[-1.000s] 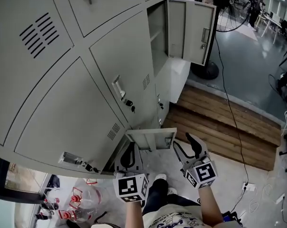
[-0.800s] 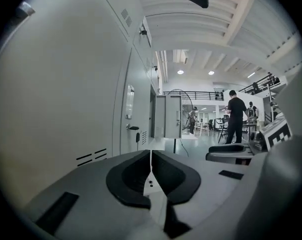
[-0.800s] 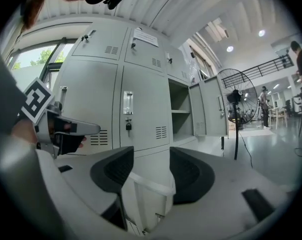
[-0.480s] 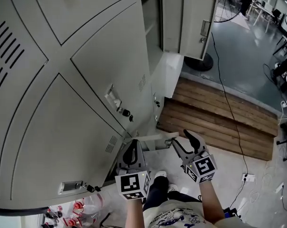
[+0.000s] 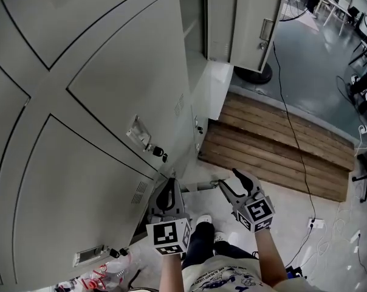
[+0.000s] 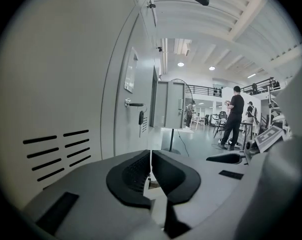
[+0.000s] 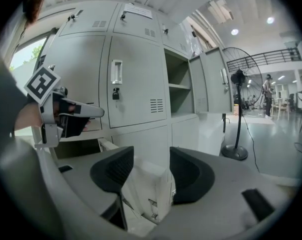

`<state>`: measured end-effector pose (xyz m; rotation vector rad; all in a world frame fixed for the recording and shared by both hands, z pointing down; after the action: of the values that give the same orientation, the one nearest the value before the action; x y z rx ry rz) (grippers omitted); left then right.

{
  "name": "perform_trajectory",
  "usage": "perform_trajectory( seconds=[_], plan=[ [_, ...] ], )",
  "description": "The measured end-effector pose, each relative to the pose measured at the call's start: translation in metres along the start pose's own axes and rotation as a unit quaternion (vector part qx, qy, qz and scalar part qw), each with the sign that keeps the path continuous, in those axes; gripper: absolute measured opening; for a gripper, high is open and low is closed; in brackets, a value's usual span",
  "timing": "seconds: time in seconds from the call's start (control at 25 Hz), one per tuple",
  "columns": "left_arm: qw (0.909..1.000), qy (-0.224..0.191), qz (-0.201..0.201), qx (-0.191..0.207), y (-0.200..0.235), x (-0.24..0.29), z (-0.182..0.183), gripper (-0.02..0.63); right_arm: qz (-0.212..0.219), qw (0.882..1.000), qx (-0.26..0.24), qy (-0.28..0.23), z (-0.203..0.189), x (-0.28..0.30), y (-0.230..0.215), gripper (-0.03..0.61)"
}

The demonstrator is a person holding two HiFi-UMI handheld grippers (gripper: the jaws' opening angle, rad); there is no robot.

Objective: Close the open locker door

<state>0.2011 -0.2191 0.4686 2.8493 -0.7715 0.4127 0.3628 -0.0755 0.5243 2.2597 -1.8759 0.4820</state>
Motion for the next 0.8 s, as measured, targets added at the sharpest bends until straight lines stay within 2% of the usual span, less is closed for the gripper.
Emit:
perform_trajectory(
  seconds=[0.2,0.72,0.8],
  plan=[
    [0.9999,0.009,-0.004,-0.004,0.001,0.008,-0.006,0.014,0.023,0.999,0.008,0.022,-0.013,0.009,-0.007,0.225],
    [0.9997,0.022,-0.008,-0.01,0.002,0.017,-0.014,0.014,0.084,0.994,-0.031,0.065,-0.026,0.022,-0.017,0.225],
    [0.9997,0.023,-0.007,-0.01,0.002,0.018,-0.015,0.014,0.092,0.993,-0.036,0.066,-0.027,0.023,-0.017,0.199]
  ],
)
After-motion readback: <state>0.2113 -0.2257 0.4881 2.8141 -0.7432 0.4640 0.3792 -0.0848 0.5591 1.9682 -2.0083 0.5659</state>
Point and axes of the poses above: the fingertips, and each gripper's own axes: x forward along the fingers, y to its left, z out of its top, the point moved 7 cm from there along -x, backward along the fingers, and after that the axes turned 2 degrees about y, right-handed, at the moved point
